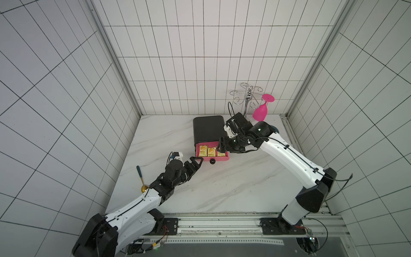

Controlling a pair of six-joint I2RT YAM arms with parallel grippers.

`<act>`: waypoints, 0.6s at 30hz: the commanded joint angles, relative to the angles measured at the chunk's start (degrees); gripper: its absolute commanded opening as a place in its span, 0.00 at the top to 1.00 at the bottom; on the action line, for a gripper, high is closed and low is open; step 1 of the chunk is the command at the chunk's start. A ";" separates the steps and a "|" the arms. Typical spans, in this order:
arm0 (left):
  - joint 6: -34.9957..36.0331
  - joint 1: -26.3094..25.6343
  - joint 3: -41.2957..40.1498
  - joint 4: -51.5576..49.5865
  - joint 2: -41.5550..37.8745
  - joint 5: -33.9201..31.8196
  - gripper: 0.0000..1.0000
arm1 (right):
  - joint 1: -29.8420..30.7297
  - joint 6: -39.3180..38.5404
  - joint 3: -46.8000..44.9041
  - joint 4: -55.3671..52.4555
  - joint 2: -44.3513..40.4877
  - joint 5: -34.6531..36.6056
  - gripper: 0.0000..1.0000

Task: Take the cookies out of the drawer
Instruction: Adjust the drawer in the storage box, then pick up the cookie from the drawer.

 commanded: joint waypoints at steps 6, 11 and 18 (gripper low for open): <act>0.88 -4.52 0.10 0.27 -6.64 -2.00 0.02 | -1.10 -1.42 -0.97 0.12 -0.42 -1.00 0.30; -0.34 -5.09 -4.72 -3.47 -15.40 -7.76 0.02 | -1.29 -1.61 -1.36 0.23 1.33 -1.01 0.32; -0.53 -4.95 -5.70 7.05 -7.07 -10.04 0.02 | -1.27 -2.07 1.26 -0.32 5.95 -1.30 0.33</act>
